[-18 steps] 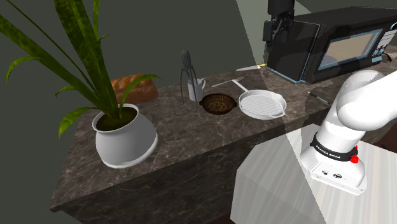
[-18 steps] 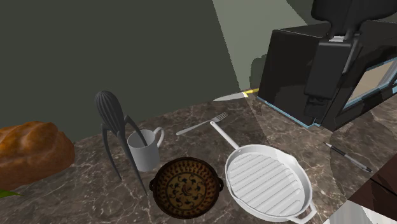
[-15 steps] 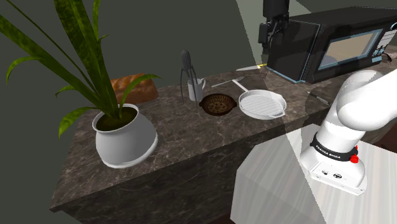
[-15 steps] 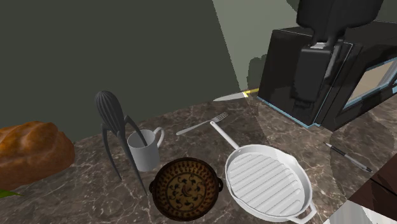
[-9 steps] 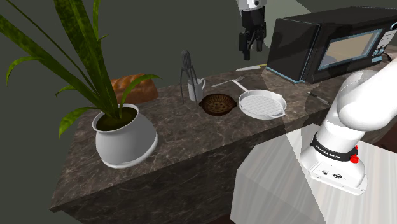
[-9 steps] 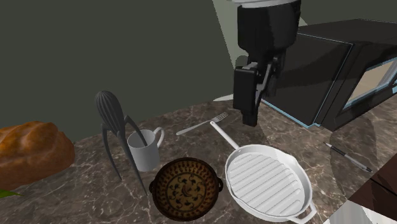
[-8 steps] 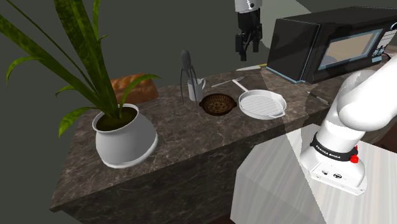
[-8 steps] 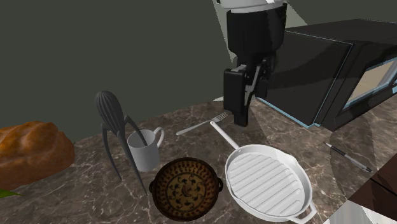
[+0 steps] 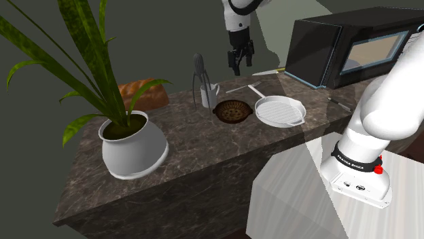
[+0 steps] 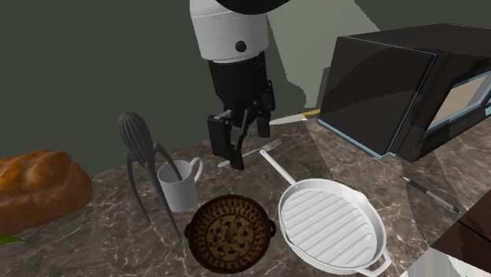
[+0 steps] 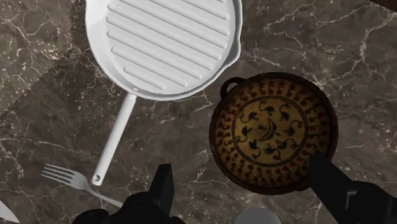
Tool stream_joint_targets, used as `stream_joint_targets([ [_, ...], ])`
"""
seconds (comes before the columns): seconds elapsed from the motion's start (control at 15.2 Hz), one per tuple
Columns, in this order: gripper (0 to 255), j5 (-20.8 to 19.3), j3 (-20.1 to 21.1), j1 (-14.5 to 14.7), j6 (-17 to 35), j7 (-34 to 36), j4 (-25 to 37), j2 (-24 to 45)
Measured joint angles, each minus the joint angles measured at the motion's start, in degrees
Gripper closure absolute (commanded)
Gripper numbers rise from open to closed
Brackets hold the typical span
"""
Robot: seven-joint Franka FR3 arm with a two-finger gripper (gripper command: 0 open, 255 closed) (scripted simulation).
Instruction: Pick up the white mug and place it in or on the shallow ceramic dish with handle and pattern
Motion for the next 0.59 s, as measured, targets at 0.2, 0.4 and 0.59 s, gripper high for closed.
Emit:
stream_joint_targets([
  [0.2,0,0.4,0.5,0.6,1.4,-0.5,4.7,6.4],
  [0.4,0,0.6,0.9,1.0,3.0,-1.4,9.4,13.1],
  [0.59,0,0.7,1.3,1.3,3.3,-2.3,15.6,19.9],
])
